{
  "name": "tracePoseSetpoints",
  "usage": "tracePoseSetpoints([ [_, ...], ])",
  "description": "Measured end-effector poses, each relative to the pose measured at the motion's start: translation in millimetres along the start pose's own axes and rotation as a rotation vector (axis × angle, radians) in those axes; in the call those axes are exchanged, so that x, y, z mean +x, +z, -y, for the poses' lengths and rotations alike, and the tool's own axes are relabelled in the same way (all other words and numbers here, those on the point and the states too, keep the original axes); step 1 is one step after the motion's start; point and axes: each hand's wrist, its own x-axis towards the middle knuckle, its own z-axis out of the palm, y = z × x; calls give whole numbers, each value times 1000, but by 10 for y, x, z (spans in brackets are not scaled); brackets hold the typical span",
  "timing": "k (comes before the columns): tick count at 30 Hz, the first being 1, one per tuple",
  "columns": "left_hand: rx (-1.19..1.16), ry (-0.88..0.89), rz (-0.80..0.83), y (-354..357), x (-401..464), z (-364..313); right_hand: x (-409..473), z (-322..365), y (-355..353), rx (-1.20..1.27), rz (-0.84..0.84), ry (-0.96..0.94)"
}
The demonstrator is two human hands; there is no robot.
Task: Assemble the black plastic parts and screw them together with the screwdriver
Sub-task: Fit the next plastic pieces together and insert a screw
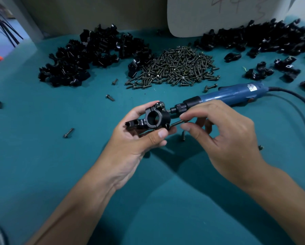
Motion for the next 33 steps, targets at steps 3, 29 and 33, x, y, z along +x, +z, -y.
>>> tracePoseSetpoints([
  [3,19,11,16,-3,5,0,-2,12,1,15,-5,-13],
  [29,135,-90,-60,0,-5,27,33,96,-58,-123,11,-247],
  [33,149,-134,-22,-14,-16,-6,40,91,-81,-99,41,-266],
])
